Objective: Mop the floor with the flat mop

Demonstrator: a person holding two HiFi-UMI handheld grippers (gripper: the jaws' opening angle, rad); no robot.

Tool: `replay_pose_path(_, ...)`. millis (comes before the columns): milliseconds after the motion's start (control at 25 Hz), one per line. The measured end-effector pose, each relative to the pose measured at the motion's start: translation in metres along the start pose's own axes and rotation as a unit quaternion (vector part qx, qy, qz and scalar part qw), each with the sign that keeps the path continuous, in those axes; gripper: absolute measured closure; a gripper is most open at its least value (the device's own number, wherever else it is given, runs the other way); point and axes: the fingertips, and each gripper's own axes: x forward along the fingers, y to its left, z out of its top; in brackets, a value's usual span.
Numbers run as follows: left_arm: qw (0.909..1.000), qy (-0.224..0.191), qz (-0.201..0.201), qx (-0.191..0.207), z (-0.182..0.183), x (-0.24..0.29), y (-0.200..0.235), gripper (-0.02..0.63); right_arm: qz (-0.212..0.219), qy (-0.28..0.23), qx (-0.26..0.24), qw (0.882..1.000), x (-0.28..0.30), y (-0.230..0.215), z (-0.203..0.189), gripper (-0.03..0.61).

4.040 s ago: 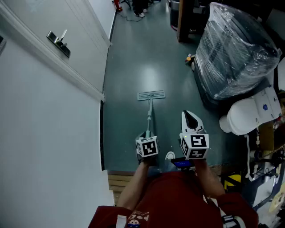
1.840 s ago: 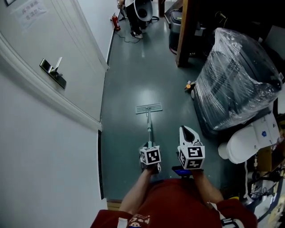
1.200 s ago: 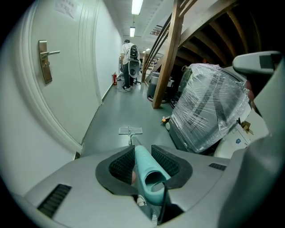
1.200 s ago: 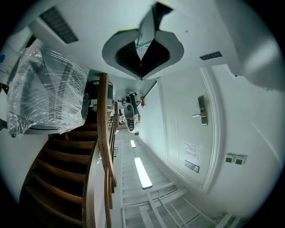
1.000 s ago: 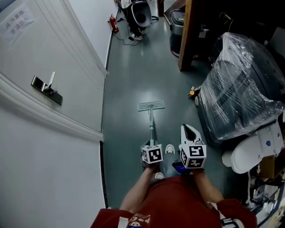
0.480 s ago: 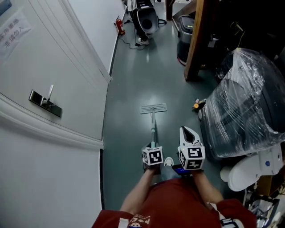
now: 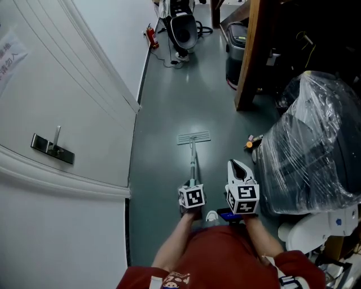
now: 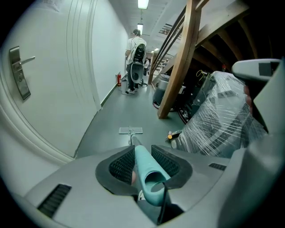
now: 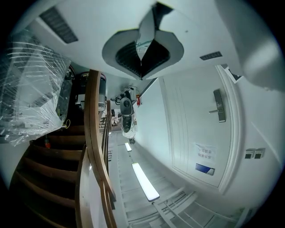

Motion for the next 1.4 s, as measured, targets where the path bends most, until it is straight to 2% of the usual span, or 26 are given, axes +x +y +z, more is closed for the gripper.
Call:
replay_pose_path(240,1.0000,-0.004,0.002,-0.002,0.041,0.031,-0.001,0.483,0.001,0.005,-0.001,1.000,0.038,-0.020,0.010,0.560)
replay_pose_path(520,1.0000,-0.006,-0.004,-0.001,0.095,0.071,0.018,0.483,-0.014,0.002,0.002,1.000,0.104,-0.033,0.033,0.560)
replay_pose_path(960,0.9998,0.007,-0.006,0.019,0.184,0.129,0.064,0.483,-0.005,0.010,0.001,1.000,0.224,-0.008,0.081,0.560)
replay_pose_path(1400,0.9989,0.008,-0.032,0.034,0.262,0.178,0.101,0.483,-0.038,0.002,0.015,0.999,0.305,-0.007,0.118,0.560)
